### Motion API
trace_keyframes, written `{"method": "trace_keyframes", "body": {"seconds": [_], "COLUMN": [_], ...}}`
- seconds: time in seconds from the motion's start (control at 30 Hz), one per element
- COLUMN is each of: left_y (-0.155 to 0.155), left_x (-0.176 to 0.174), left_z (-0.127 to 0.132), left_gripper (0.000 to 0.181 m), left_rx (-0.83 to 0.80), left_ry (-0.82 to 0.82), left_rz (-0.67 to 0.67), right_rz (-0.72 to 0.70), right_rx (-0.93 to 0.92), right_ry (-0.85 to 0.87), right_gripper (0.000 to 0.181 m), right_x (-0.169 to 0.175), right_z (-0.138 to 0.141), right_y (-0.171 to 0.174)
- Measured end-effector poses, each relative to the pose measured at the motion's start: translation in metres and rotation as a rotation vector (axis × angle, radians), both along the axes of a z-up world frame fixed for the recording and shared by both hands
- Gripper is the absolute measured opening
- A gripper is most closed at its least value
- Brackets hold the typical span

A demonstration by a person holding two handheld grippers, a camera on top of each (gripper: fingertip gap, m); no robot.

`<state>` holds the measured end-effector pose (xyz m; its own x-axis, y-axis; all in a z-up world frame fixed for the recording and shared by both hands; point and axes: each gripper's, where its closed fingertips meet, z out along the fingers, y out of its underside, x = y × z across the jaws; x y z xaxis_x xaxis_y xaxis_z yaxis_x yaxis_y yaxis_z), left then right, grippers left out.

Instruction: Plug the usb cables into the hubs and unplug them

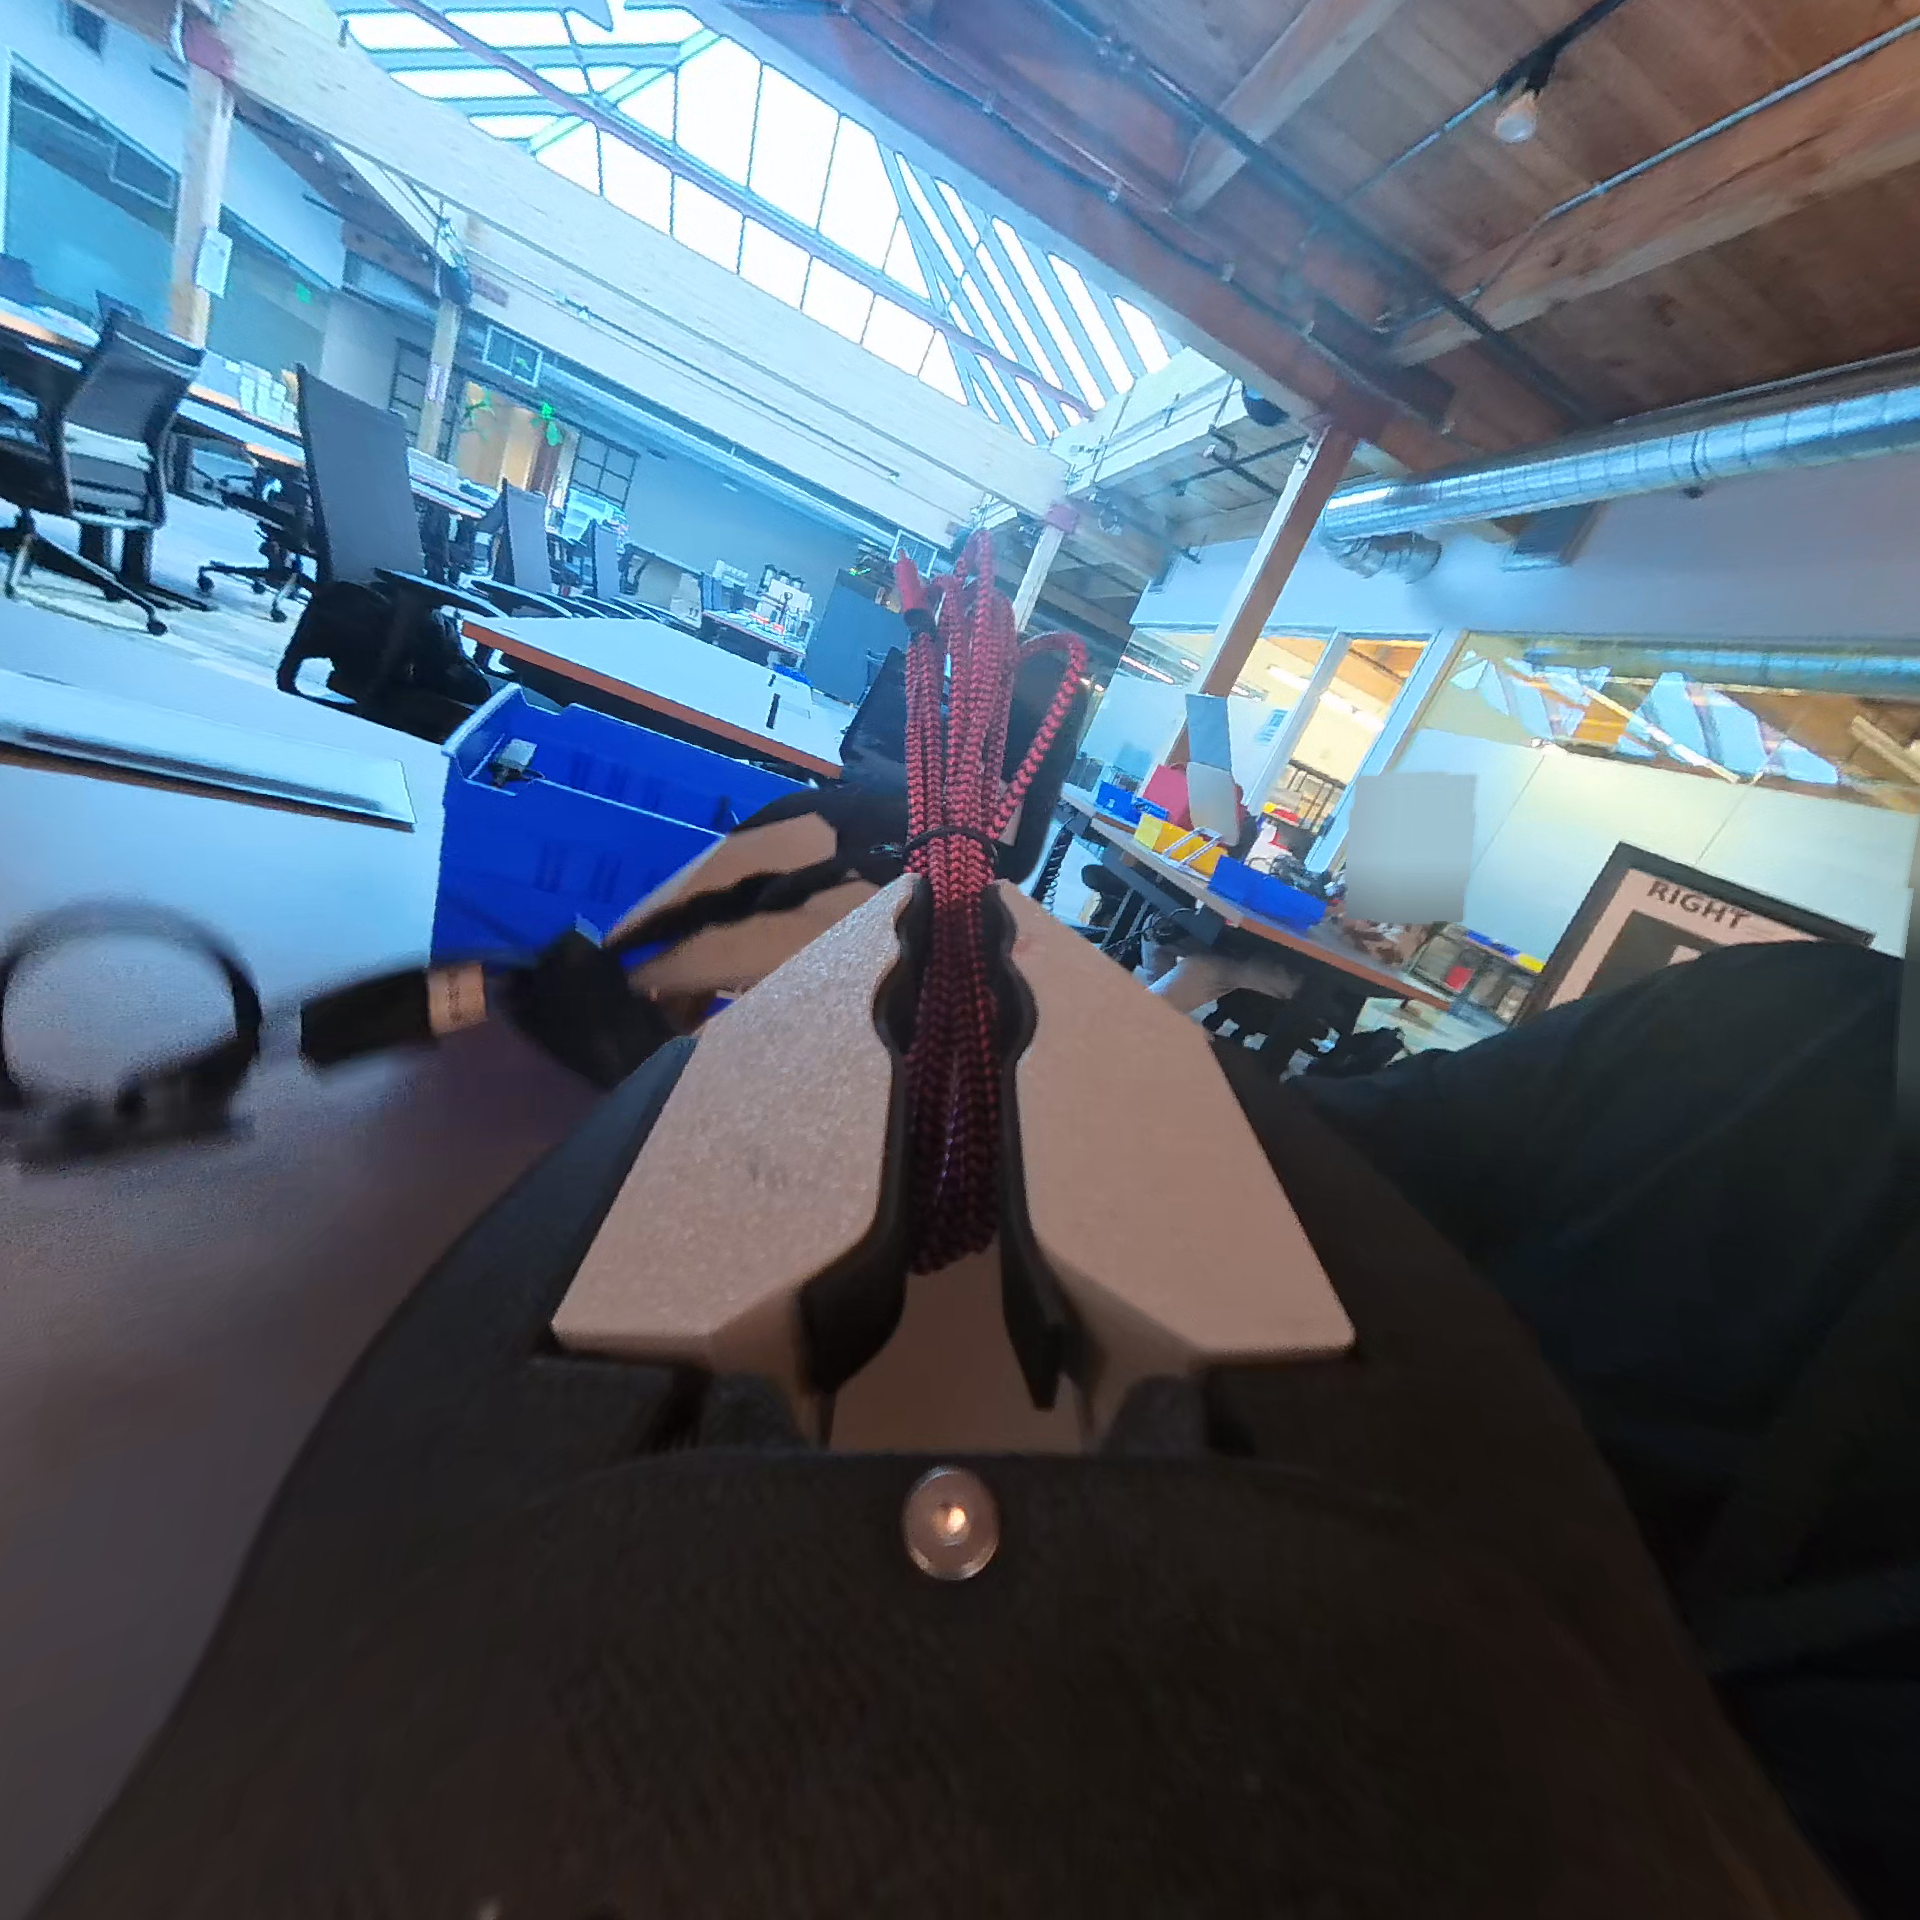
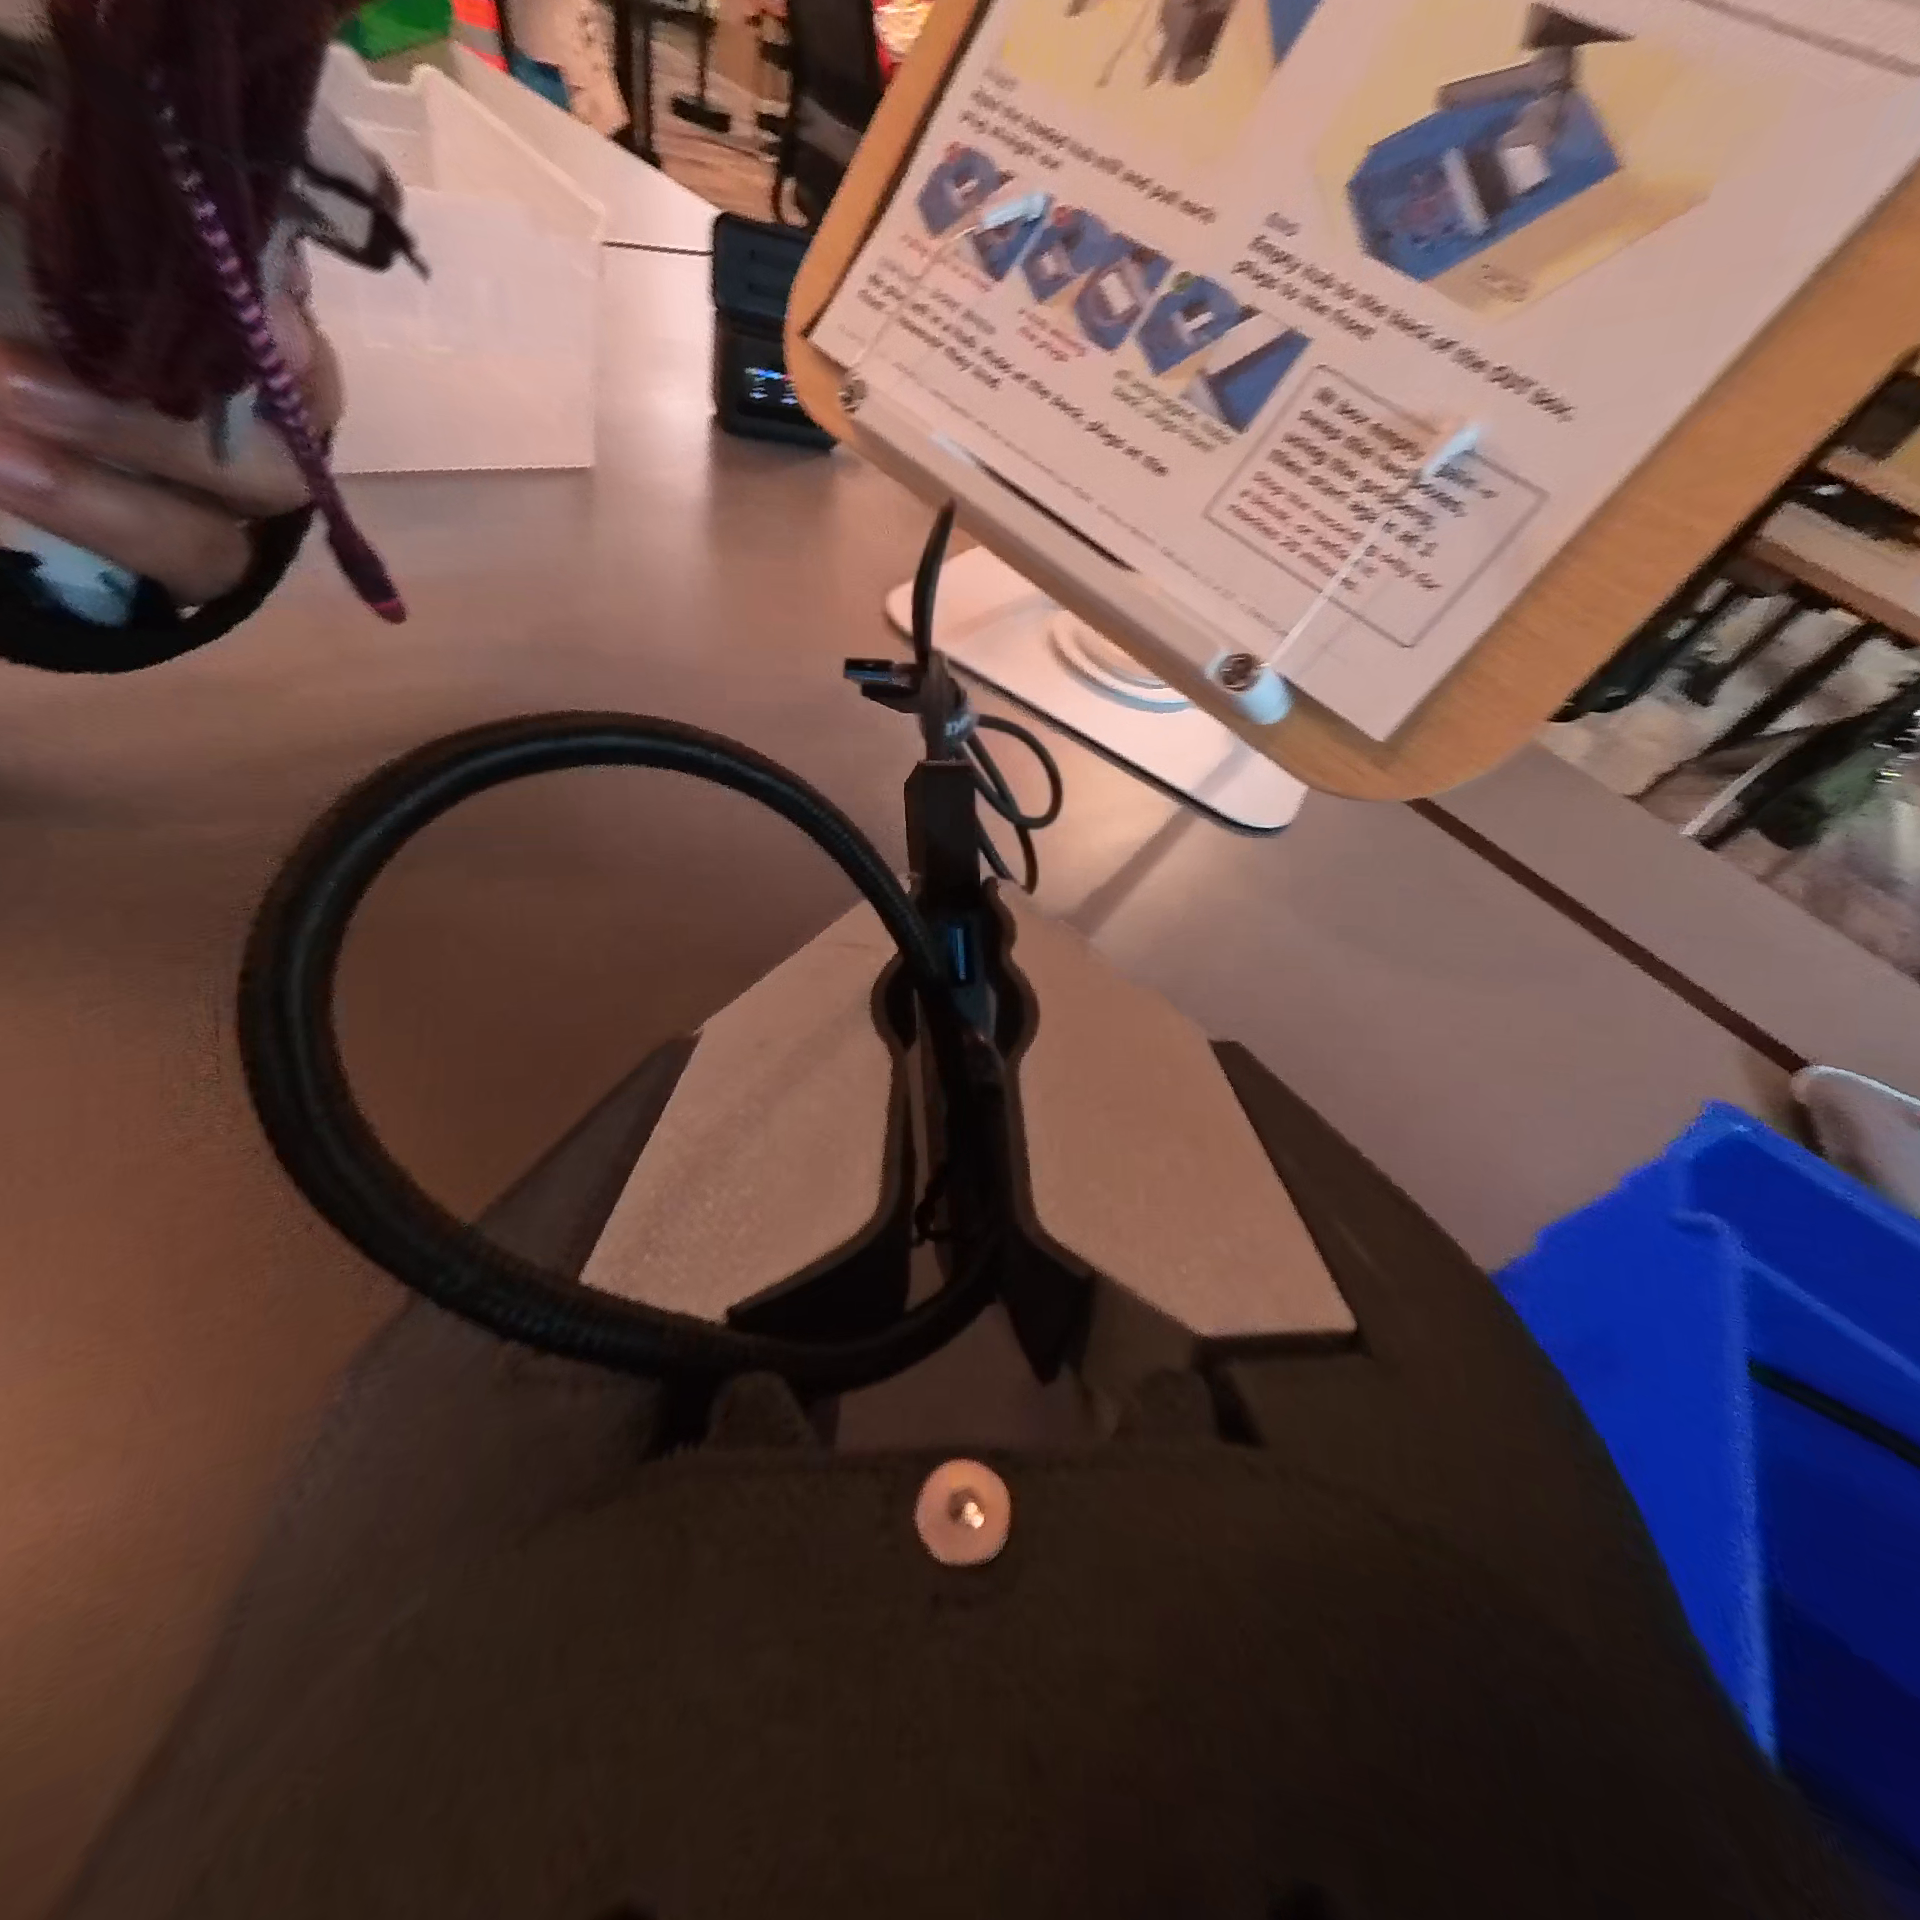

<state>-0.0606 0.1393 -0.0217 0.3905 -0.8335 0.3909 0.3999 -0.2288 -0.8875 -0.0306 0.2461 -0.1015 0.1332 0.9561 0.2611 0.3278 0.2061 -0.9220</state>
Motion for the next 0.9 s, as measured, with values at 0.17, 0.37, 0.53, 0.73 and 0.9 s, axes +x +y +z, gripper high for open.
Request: {"method": "trace_keyframes", "body": {"seconds": [0.17,0.37,0.53,0.73,0.9], "left_y": [0.002,0.0,0.0,-0.004,-0.005], "left_x": [0.0,0.003,0.002,0.011,0.021], "left_z": [-0.003,-0.002,-0.002,-0.004,-0.006], "left_gripper": [0.008,0.008,0.008,0.008,0.008], "left_rx": [-0.011,-0.008,-0.009,-0.04,-0.053], "left_ry": [0.007,0.006,0.004,-0.049,-0.064], "left_rz": [0.002,-0.007,-0.008,-0.104,-0.146], "right_rz": [-0.14,-0.131,0.17,0.368,0.45], "right_rx": [0.038,-0.021,-0.128,-0.156,-0.159], "right_ry": [0.079,0.086,-0.032,-0.246,-0.289], "right_gripper": [0.007,0.007,0.007,0.008,0.026], "right_x": [0.016,0.027,0.012,0.0,-0.001], "right_z": [0.028,0.026,-0.005,-0.038,-0.04], "right_y": [0.018,0.02,-0.028,-0.068,-0.081]}}
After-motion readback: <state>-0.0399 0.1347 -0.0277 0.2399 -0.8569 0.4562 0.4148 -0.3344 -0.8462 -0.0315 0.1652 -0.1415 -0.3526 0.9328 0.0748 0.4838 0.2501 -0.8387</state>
